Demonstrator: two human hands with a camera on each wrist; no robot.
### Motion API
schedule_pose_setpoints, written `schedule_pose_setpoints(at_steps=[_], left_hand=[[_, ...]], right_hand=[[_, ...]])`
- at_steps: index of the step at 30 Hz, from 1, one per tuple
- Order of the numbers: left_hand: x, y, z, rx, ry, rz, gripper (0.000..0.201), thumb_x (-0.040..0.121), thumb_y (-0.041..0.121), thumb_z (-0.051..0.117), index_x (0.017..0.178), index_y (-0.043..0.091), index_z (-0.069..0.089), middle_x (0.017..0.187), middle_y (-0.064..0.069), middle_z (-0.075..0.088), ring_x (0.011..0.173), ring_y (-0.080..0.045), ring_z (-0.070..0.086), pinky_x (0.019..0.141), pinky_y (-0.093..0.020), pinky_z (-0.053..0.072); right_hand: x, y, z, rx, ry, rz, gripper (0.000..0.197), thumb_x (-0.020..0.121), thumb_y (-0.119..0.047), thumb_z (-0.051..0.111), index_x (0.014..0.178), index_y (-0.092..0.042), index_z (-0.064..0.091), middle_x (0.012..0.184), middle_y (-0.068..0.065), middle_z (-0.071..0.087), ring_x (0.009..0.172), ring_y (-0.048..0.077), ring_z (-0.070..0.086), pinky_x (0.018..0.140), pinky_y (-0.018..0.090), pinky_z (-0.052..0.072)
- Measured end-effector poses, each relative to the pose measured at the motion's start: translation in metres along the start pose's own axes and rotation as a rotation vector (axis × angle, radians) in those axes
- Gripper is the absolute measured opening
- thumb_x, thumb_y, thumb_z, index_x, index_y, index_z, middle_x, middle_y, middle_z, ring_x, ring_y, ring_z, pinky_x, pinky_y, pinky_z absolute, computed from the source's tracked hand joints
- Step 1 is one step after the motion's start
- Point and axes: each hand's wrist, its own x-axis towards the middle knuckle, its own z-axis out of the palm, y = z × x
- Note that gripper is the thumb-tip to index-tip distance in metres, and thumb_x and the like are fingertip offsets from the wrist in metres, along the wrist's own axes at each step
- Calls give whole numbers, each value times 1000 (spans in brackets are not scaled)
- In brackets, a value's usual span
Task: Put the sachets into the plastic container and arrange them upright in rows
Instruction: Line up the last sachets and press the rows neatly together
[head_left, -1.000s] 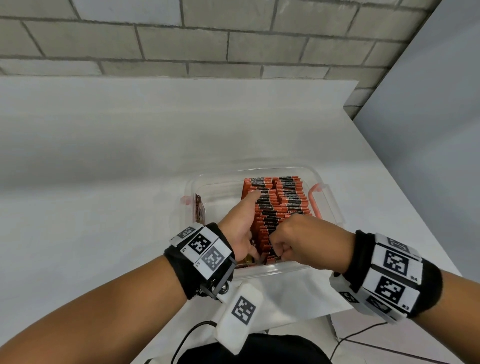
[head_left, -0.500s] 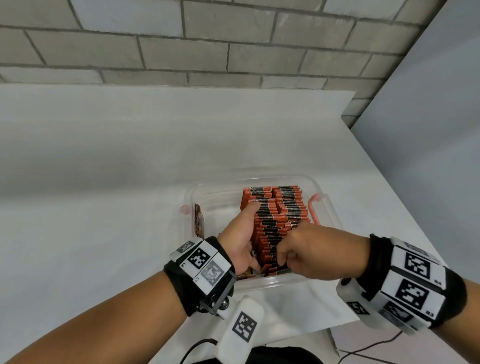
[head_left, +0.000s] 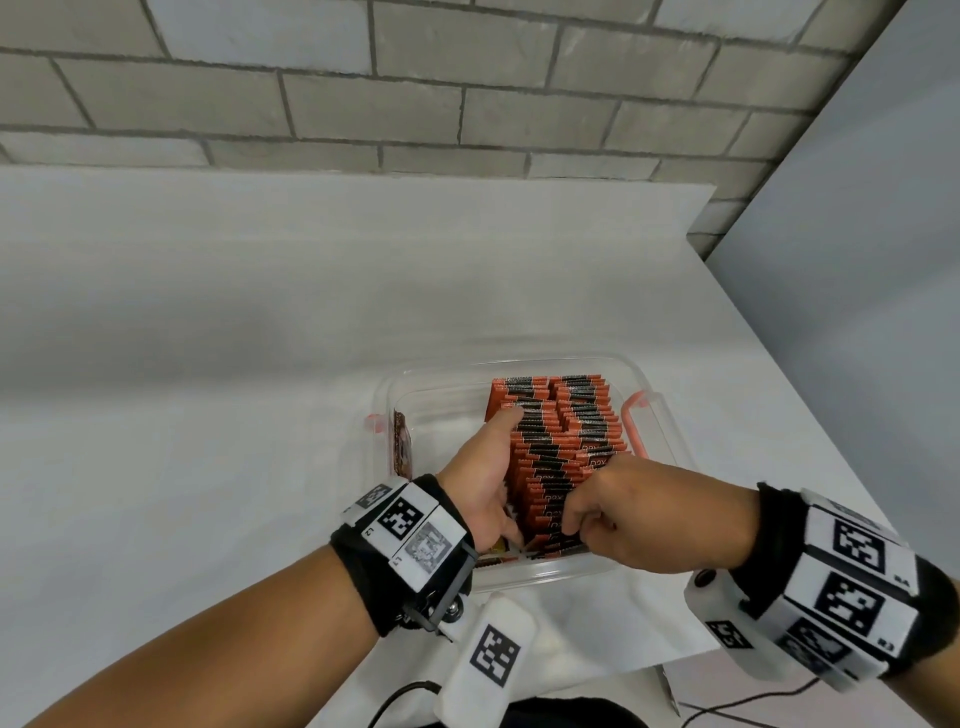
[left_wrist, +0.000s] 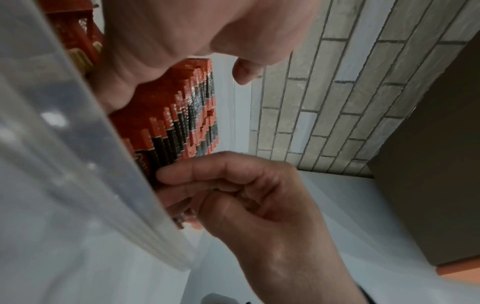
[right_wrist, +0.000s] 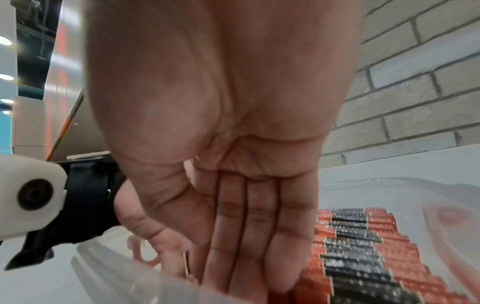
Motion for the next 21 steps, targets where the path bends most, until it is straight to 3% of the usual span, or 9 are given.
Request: schedule_pose_setpoints(at_steps=[2, 4, 7, 10, 14, 16, 18, 19, 21], left_hand=[[-10, 13, -11, 1, 27, 45, 37, 96, 45, 45, 106, 12, 56, 106, -13, 59, 111, -34, 52, 99, -68, 32], [-22, 34, -35, -21, 26, 129, 49, 93, 44, 48, 125, 7, 48, 121, -20, 55, 111, -38, 56, 85, -61, 47], [-46, 69, -80, 33, 67, 353, 39, 93, 41, 48, 113, 9, 57, 104, -15, 64, 84, -30, 70, 60, -41, 58], [-62, 80, -117, 237, 237, 517, 29, 86, 41, 58, 101, 16, 63, 94, -12, 63, 64, -21, 65, 45, -30, 52], [-48, 58, -141, 468, 343, 413, 20, 92, 31, 59, 109, 21, 62, 105, -10, 61, 77, -24, 63, 54, -36, 55], [-40, 45, -141, 466, 248, 339, 32, 90, 28, 64, 121, 26, 56, 110, -10, 62, 86, -30, 66, 61, -40, 58], [-33, 34, -139, 437, 128, 310, 49, 88, 20, 67, 132, 30, 47, 112, -13, 64, 93, -36, 67, 65, -43, 58], [-31, 30, -139, 432, 92, 322, 53, 88, 16, 66, 135, 29, 45, 109, -14, 66, 92, -35, 67, 66, -44, 59], [-29, 25, -139, 414, 75, 362, 53, 88, 10, 65, 135, 26, 45, 100, -14, 65, 80, -27, 68, 62, -42, 58]], right_hand=[[0, -1, -7, 88, 22, 13, 26, 92, -7, 51, 108, -16, 69, 99, -6, 70, 81, -1, 61, 74, 8, 47], [2, -5, -16, 159, 57, 24, 22, 92, -11, 55, 106, -20, 69, 95, -10, 69, 80, -3, 63, 75, 14, 51], [13, -22, -28, 162, 90, 32, 20, 93, -18, 57, 110, -23, 66, 96, -15, 64, 75, -14, 55, 67, 5, 43], [39, -40, -34, 41, 91, 38, 24, 94, -24, 55, 117, -21, 61, 109, -8, 63, 87, -1, 56, 73, 9, 42], [85, -62, -23, -180, -86, 113, 31, 95, -24, 51, 117, -5, 62, 113, 8, 64, 99, 24, 61, 85, 33, 52], [103, -72, -16, -353, -235, 99, 32, 97, -23, 46, 114, -1, 63, 97, 9, 65, 84, 23, 61, 66, 27, 52], [117, -81, -13, -531, -342, 76, 31, 99, -21, 42, 111, -2, 63, 74, 1, 51, 61, 14, 47, 42, 14, 36], [122, -85, -12, -604, -370, 68, 31, 100, -21, 40, 112, -2, 62, 72, 0, 47, 59, 12, 43, 36, 12, 31], [130, -88, -8, -700, -401, 83, 31, 101, -21, 40, 117, -3, 59, 84, 2, 54, 70, 15, 49, 40, 12, 32]])
